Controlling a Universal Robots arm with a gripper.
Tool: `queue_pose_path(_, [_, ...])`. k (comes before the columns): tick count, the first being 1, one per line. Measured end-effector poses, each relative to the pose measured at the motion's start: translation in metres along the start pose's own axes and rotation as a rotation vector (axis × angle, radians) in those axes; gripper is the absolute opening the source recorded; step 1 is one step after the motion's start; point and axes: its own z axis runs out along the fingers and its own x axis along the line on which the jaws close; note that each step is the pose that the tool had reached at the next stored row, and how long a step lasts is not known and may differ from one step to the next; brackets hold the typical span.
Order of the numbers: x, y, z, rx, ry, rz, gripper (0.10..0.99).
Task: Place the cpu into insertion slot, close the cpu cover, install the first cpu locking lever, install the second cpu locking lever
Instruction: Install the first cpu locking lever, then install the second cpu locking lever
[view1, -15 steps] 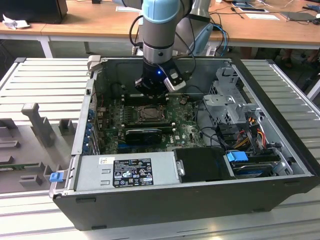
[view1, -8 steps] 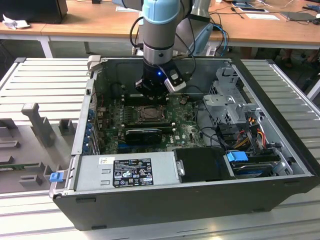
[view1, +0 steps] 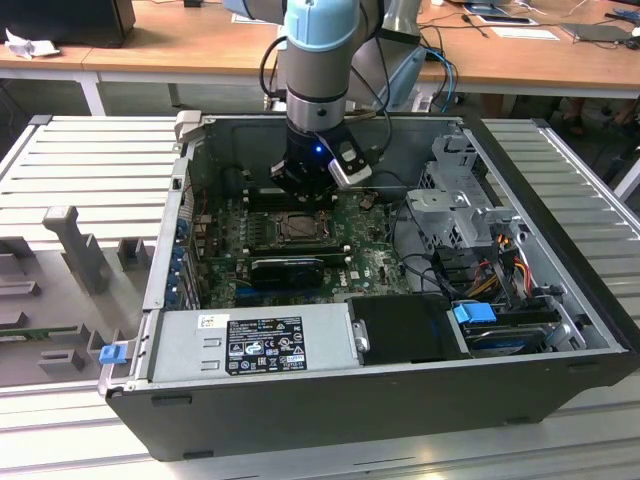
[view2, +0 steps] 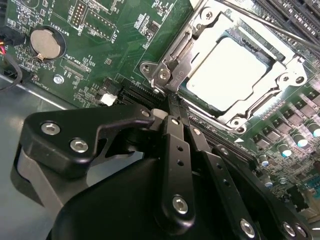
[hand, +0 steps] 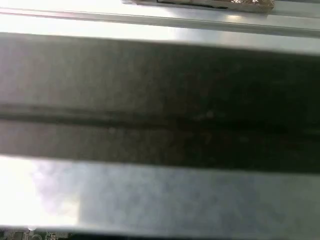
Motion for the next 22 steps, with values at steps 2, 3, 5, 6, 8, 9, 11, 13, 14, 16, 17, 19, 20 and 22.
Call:
queue_pose_path(2, [-0.0002, 0.0003, -0.0027, 0.0, -0.0003, 0.0, 0.106])
queue_pose_path(3, [-0.0002, 0.0005, -0.005, 0.0, 0.0002, 0.0, 0.106])
queue_pose_path(5, [-0.0003, 0.0011, -0.011, 0.0, 0.0002, 0.0, 0.106])
queue_pose_path(6, [-0.0004, 0.0015, -0.0143, 0.0, 0.0002, 0.0, 0.106])
queue_pose_path(8, [-0.0005, 0.0016, -0.0156, 0.0, 0.0001, 0.0, 0.106])
queue_pose_path(9, [-0.0005, 0.001, -0.0158, 0.0, 0.0002, 0.0, 0.106])
queue_pose_path(11, [-0.0005, -0.0008, -0.016, 0.0, 0.0003, 0.0, 0.106])
queue_pose_path(13, [-0.0005, -0.0023, -0.0162, 0.0, 0.0003, 0.0, 0.106])
queue_pose_path(14, [-0.0005, -0.0028, -0.0162, 0.0, 0.0003, 0.0, 0.106])
queue_pose_path(16, [-0.0005, -0.0038, -0.0163, 0.0, 0.0003, 0.0, 0.106])
queue_pose_path(17, [-0.0005, -0.0043, -0.0164, 0.0, 0.0003, 0.0, 0.106])
queue_pose_path(19, [-0.0004, -0.005, -0.0164, 0.0, 0.0002, 0.0, 0.106])
queue_pose_path(20, [-0.0004, -0.0055, -0.0165, 0.0, 0.0003, 0.0, 0.106])
queue_pose_path(22, [-0.0004, -0.0064, -0.0166, 0.0, 0.0003, 0.0, 0.106])
